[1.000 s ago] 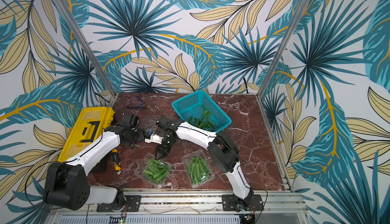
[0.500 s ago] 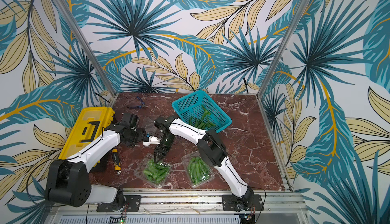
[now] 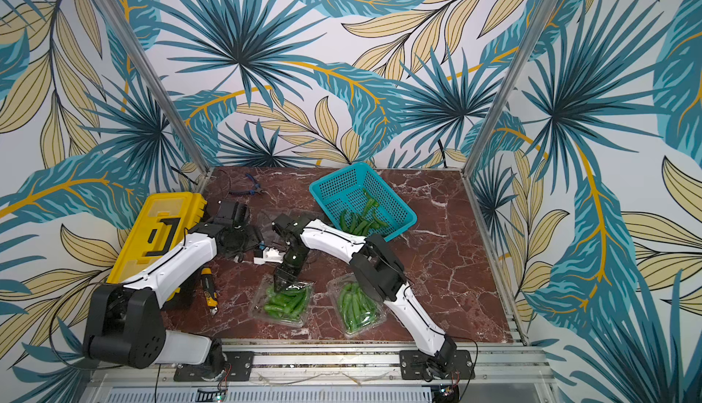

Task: Take small green peppers out of containers
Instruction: Move the packing box to the center of the board.

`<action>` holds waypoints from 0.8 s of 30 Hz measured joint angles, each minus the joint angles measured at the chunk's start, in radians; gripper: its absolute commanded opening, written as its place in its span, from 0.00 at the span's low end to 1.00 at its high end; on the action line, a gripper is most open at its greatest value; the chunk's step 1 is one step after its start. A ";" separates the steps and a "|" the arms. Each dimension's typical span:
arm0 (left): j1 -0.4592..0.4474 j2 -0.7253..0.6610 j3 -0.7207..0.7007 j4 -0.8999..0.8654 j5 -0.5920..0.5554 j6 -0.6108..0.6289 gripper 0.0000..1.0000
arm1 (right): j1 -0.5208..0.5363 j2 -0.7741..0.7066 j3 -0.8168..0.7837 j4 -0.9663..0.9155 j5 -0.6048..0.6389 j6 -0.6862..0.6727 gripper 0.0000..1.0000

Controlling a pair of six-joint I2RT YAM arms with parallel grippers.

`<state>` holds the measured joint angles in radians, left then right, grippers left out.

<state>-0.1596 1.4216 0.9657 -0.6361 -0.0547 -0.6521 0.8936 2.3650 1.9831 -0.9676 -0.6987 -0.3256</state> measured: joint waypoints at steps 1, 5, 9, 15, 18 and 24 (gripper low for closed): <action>-0.005 0.005 0.010 -0.002 0.014 0.000 0.80 | -0.001 -0.009 -0.026 0.027 0.006 0.027 0.18; -0.018 0.031 0.068 0.000 0.053 0.000 0.79 | -0.007 -0.067 -0.116 0.140 0.051 0.112 0.01; -0.033 0.069 0.117 0.026 0.057 -0.003 0.82 | -0.022 -0.097 -0.144 0.230 0.162 0.191 0.00; -0.068 0.120 0.183 0.098 0.049 -0.015 0.84 | -0.085 -0.131 -0.199 0.346 0.296 0.407 0.01; -0.108 0.119 0.187 0.085 0.075 -0.002 0.84 | -0.182 -0.175 -0.306 0.506 0.299 0.597 0.08; -0.153 0.123 0.187 0.053 0.116 0.026 0.84 | -0.332 -0.267 -0.536 0.830 0.321 0.838 0.20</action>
<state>-0.3122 1.5448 1.1522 -0.5835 0.0608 -0.6262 0.5613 2.0975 1.4475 -0.1379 -0.3775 0.5125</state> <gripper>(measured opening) 0.841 0.181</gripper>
